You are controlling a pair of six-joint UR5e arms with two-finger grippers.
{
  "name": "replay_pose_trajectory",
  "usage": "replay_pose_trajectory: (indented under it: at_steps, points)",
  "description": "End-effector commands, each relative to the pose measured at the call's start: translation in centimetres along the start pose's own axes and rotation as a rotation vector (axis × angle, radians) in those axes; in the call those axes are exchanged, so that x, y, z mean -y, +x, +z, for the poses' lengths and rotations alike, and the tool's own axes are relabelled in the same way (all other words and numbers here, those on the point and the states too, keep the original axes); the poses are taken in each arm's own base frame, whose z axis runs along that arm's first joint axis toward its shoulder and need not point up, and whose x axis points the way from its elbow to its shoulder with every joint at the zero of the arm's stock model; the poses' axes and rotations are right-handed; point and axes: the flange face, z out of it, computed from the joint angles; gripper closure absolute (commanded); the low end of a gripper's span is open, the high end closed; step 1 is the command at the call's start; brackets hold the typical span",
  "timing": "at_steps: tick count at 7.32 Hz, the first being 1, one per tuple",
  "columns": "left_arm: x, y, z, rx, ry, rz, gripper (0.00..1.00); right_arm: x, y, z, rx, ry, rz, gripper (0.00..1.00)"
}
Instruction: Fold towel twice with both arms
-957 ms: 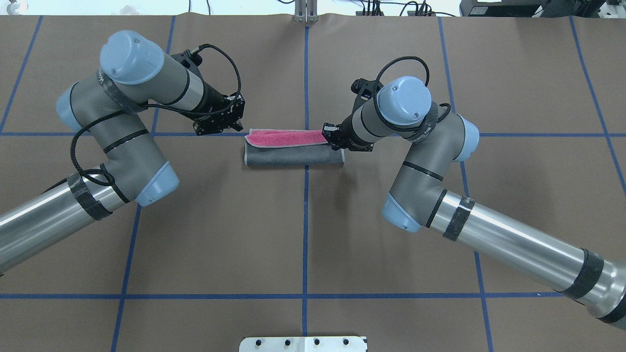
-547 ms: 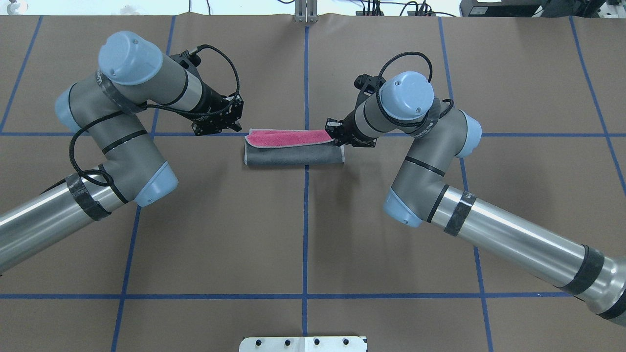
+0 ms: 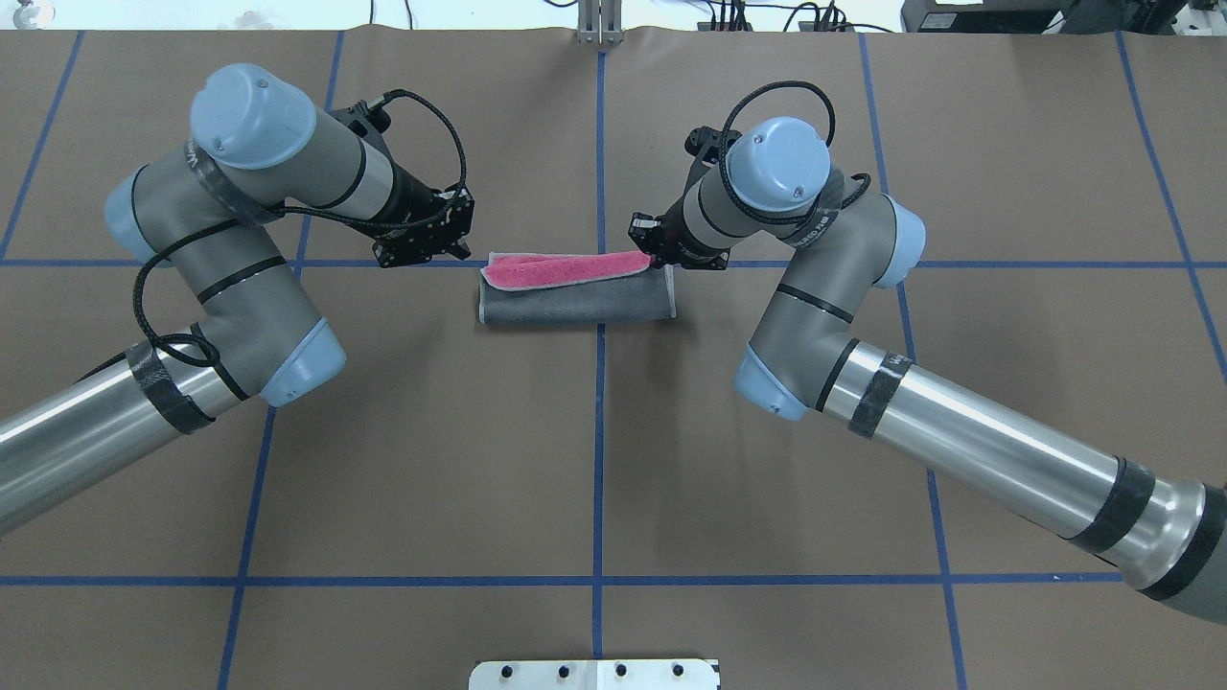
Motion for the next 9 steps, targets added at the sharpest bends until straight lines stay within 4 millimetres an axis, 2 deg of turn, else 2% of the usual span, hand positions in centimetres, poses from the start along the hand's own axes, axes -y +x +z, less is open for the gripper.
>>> replay_pose_trajectory:
  at_steps: [1, 3, 5, 8, 9]
  points:
    - [0.3, -0.3, -0.5, -0.004, 0.005, -0.002, 1.00, 3.1, -0.5, 0.0, -0.017, 0.027, 0.025, 1.00]
    - [-0.1, -1.1, -1.3, -0.011, 0.003, 0.003, 1.00, 5.1, -1.3, -0.8, -0.012, 0.045, 0.038, 1.00]
    - [-0.2, -1.2, -1.3, -0.010, -0.003, 0.002, 1.00, 5.8, -1.8, -1.8, 0.003, 0.026, 0.042, 1.00]
    - [-0.3, -1.2, -1.1, -0.007, -0.007, 0.019, 1.00, 3.9, -4.5, -4.4, 0.068, -0.059, 0.014, 1.00]
    - [-0.7, -0.9, -0.6, -0.003, -0.016, 0.022, 1.00, 3.6, -4.8, -4.9, 0.062, -0.076, 0.016, 1.00]
